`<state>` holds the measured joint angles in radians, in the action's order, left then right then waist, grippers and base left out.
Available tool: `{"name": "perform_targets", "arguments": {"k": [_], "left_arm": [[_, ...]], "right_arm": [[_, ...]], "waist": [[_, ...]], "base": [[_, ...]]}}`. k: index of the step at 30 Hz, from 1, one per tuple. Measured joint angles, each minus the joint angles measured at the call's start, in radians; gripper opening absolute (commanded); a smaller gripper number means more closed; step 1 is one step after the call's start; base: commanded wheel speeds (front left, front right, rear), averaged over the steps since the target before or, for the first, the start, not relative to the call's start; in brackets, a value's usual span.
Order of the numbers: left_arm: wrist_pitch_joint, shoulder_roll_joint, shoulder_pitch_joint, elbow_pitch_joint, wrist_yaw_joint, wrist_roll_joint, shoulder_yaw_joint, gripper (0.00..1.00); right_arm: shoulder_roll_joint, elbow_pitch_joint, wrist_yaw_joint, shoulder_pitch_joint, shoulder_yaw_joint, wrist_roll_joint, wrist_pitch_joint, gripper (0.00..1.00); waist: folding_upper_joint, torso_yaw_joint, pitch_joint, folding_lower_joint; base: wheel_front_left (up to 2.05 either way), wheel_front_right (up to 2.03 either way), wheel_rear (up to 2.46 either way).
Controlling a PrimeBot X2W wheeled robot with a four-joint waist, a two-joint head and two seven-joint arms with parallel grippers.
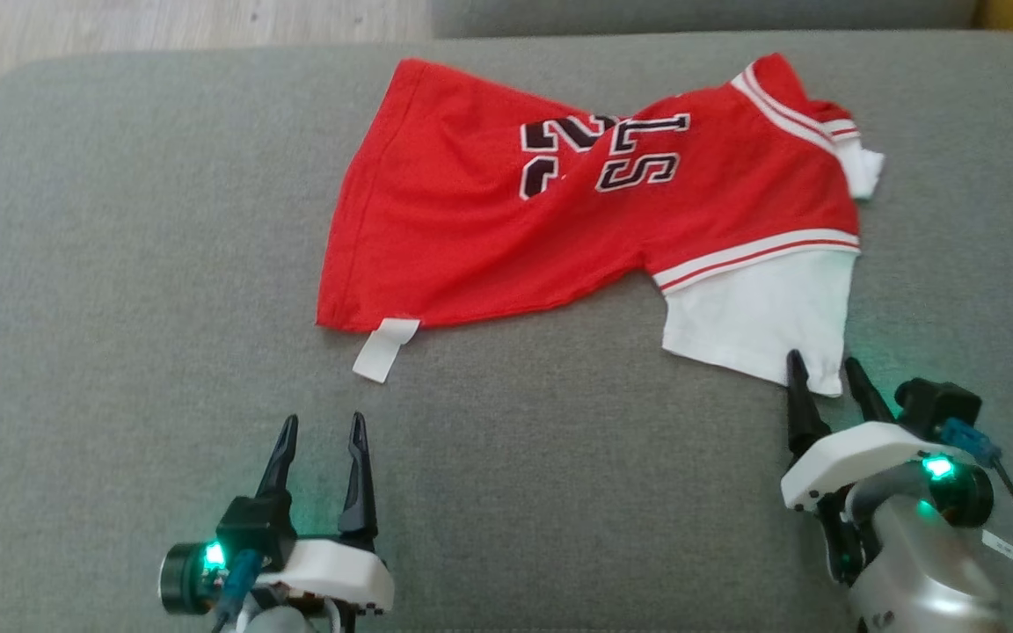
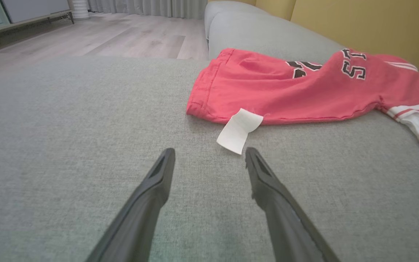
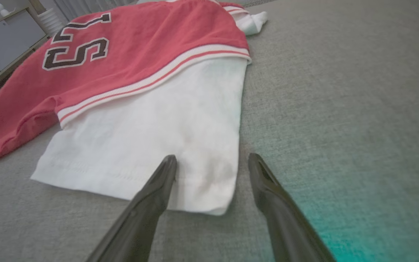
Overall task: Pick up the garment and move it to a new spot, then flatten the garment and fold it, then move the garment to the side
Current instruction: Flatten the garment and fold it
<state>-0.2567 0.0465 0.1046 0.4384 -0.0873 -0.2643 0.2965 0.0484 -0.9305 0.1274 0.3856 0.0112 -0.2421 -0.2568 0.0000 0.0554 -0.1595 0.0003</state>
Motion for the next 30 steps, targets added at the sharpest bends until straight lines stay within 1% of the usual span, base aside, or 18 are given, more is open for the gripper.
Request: {"name": "perform_targets", "arguments": {"k": [4, 5, 6, 7, 11, 14, 17, 20, 24, 26, 29, 30], "left_arm": [[0.000, 0.000, 0.006, 0.005, -0.002, -0.002, 0.009, 1.00], [0.000, 0.000, 0.008, 0.006, -0.002, -0.005, 0.009, 1.00], [0.000, 0.000, 0.010, 0.006, -0.002, -0.007, 0.010, 1.00], [0.000, 0.000, 0.011, 0.006, -0.002, -0.009, 0.009, 1.00], [0.000, 0.000, 0.011, 0.006, -0.006, -0.009, 0.002, 1.00], [0.000, 0.000, 0.009, 0.008, -0.006, -0.009, -0.002, 1.00], [0.000, 0.000, 0.010, 0.007, -0.005, -0.027, -0.005, 1.00], [0.000, 0.000, 0.011, 0.006, 0.000, -0.040, -0.007, 1.00], [0.000, -0.001, 0.027, 0.007, -0.001, -0.076, -0.040, 1.00], [0.000, 0.000, 0.061, 0.014, 0.000, -0.086, -0.063, 1.00], [0.000, -0.001, 0.128, 0.046, 0.014, -0.117, -0.095, 1.00], [0.000, -0.001, 0.147, 0.064, 0.027, -0.122, -0.105, 1.00]], "right_arm": [[0.010, -0.062, 0.000, 0.035, -0.015, -0.023, -0.024, 1.00], [0.015, -0.071, 0.000, 0.039, -0.026, -0.030, -0.025, 0.84], [0.020, -0.076, 0.000, 0.041, -0.040, -0.042, -0.026, 0.49], [0.025, -0.080, 0.000, 0.042, -0.051, -0.058, -0.027, 0.00], [0.026, -0.094, 0.000, 0.034, -0.069, -0.088, -0.028, 0.00], [0.016, -0.079, 0.000, 0.027, -0.047, -0.077, -0.023, 0.00], [0.001, -0.011, 0.001, -0.044, 0.025, -0.043, -0.020, 0.00], [0.002, 0.046, 0.001, -0.089, 0.066, -0.016, -0.012, 0.00], [0.001, 0.096, 0.001, -0.114, 0.086, 0.012, -0.005, 0.00], [0.001, 0.118, 0.001, -0.114, 0.087, 0.021, -0.001, 0.00], [0.001, 0.138, 0.001, -0.111, 0.079, 0.023, -0.001, 0.00], [0.001, 0.144, 0.001, -0.111, 0.073, 0.023, -0.001, 0.00]], "waist": [[0.0000, 0.019, -0.022, -0.0002], [0.0000, 0.021, -0.024, -0.0002], [0.0000, 0.021, -0.023, -0.0001], [0.0000, 0.019, -0.022, -0.0001], [0.0000, 0.002, -0.013, -0.0002], [0.0000, -0.018, -0.004, -0.0002], [0.0000, -0.046, 0.008, -0.0002], [0.0000, -0.071, 0.013, -0.0002], [0.0000, -0.107, 0.010, -0.0002], [0.0000, -0.122, 0.002, -0.0002], [0.0000, -0.143, -0.016, -0.0002], [0.0000, -0.150, -0.022, -0.0002]], "base": [[0.00, 0.00, 0.00], [0.00, 0.00, 0.00], [0.00, 0.00, 0.00], [0.00, 0.00, 0.00], [0.00, 0.00, 0.00], [0.00, 0.00, 0.00], [0.00, 0.00, 0.00], [0.00, 0.00, 0.00], [0.00, 0.00, 0.00], [0.00, 0.00, 0.00], [0.00, 0.00, 0.00], [0.00, 0.00, 0.00]]}}
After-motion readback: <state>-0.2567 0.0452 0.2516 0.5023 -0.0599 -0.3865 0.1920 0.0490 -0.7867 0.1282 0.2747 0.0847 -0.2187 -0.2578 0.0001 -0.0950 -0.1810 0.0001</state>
